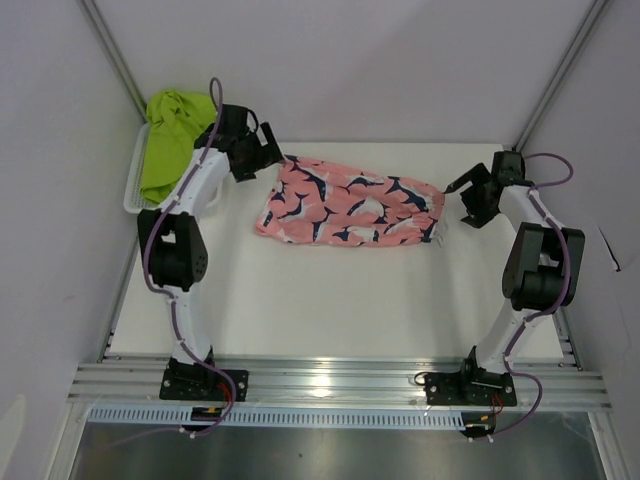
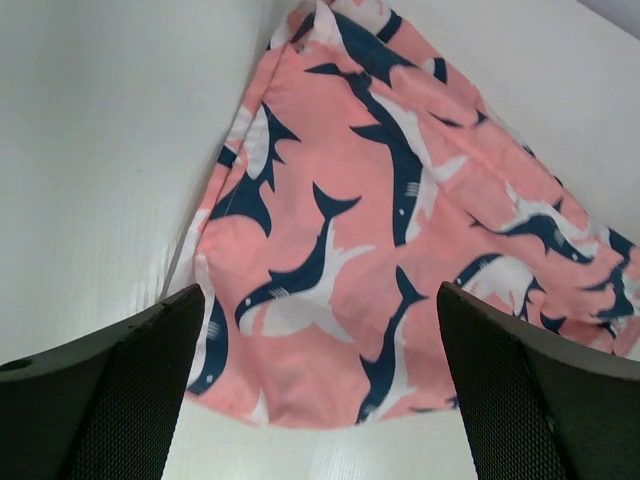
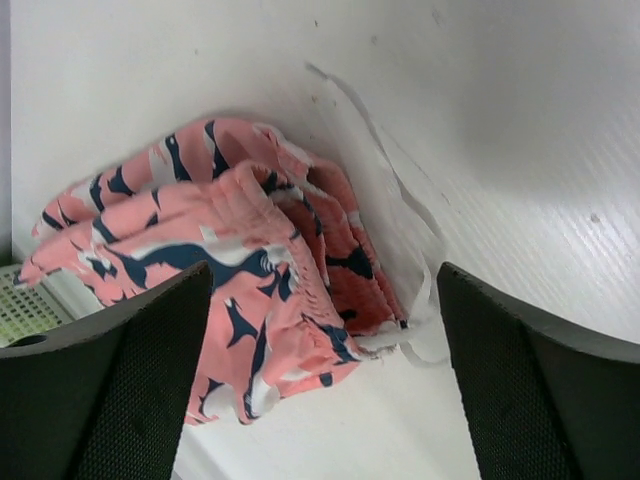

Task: Fold and stack the shorts
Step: Fold the shorts

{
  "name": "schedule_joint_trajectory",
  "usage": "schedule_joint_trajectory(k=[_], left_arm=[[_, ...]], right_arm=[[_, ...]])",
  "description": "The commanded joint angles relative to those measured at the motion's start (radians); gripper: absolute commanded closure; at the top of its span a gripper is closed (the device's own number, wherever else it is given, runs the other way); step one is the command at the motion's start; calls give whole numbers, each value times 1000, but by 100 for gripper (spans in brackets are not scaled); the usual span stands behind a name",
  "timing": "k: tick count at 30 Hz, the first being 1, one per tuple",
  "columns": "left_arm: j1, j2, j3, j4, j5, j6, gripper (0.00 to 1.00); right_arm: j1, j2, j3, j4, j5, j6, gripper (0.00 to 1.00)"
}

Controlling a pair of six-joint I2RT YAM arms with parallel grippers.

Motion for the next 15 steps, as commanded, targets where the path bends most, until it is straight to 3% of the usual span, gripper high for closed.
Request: schedule_joint_trajectory(k=[1, 3, 6, 9, 10, 15], left_arm=[[-33, -202, -102, 101, -21, 58, 1], [-91, -282, -169, 136, -20, 101, 1], [-206, -346, -266, 176, -61, 150, 1], [-295, -331, -294, 187, -92, 163, 1], [-303, -319, -300, 195, -79, 159, 1], [-334, -221, -306, 241, -4, 120, 4]], right_arm=[[5, -86, -91, 137, -26, -80, 8], [8, -99, -143, 217, -98, -98, 12], [22, -93, -165, 292, -210, -129, 26], [31, -62, -147, 323, -270, -150, 47], [31, -56, -130, 324, -280, -152, 60], [37, -57, -101, 324, -293, -169, 90]])
